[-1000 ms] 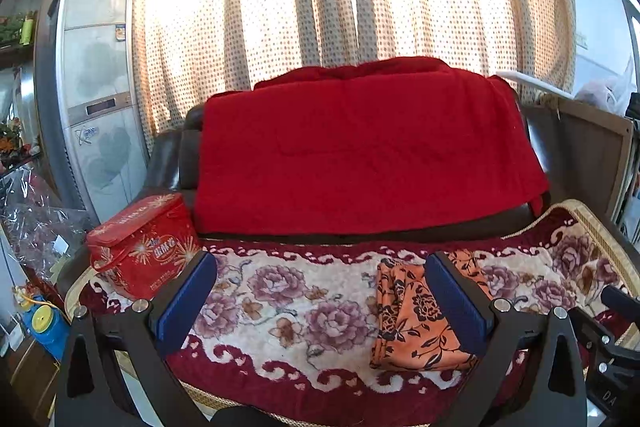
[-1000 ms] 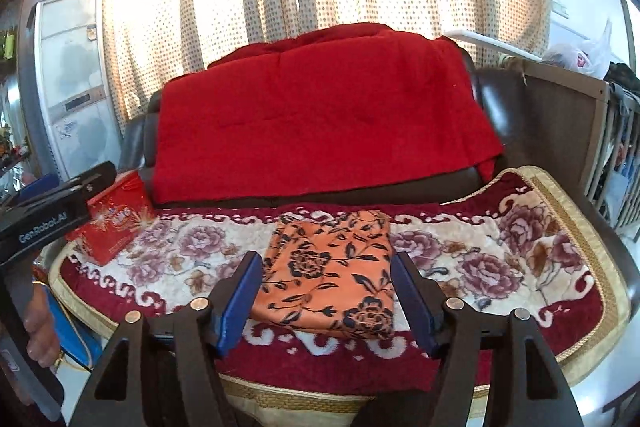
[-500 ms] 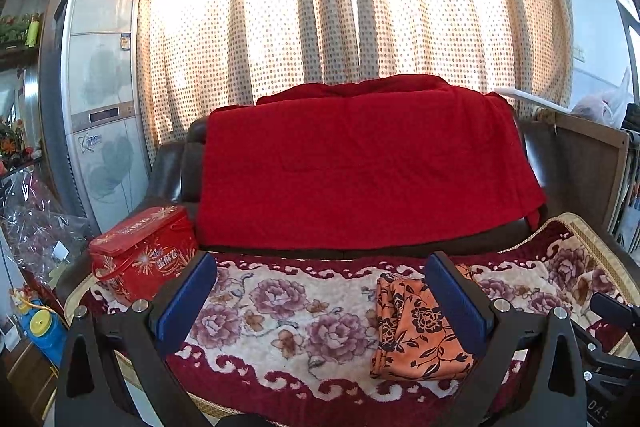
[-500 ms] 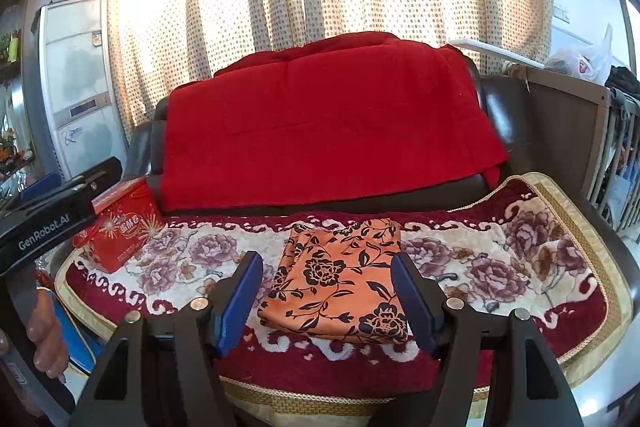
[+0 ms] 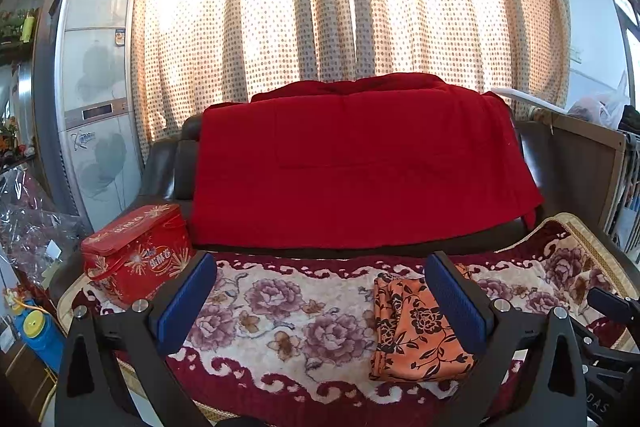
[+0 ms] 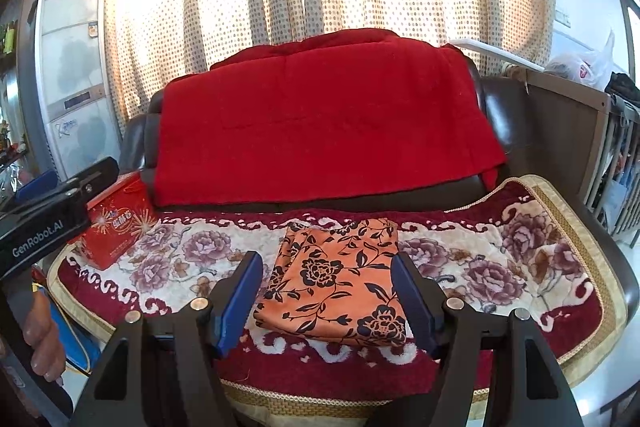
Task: Fold small clothes
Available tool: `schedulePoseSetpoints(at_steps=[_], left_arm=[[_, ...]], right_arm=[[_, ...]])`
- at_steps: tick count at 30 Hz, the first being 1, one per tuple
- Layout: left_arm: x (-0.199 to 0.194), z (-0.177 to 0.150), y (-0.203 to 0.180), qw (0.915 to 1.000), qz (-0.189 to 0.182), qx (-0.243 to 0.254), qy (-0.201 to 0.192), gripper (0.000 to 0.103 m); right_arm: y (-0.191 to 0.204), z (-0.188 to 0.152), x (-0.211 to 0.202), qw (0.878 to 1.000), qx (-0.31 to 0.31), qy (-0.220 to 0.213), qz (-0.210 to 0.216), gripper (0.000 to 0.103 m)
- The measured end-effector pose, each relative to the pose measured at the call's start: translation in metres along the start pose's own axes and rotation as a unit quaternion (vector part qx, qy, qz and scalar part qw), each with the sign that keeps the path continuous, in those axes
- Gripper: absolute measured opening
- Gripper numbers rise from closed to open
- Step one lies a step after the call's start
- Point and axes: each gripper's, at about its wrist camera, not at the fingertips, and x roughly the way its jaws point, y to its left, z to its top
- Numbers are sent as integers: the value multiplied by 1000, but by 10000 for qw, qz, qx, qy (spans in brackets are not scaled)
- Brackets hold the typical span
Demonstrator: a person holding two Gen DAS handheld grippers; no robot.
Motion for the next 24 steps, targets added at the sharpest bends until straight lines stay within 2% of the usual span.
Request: schedulePoseSetpoints(at_steps=[14, 24], left_arm=[[6, 14, 17, 9996, -151, -123, -184, 103], [20, 9, 24, 9996, -182, -200, -40, 103]], right_arm=[[14, 18, 3, 9996, -76, -23, -259, 70], [25, 21, 14, 9995, -145, 48, -264, 70]])
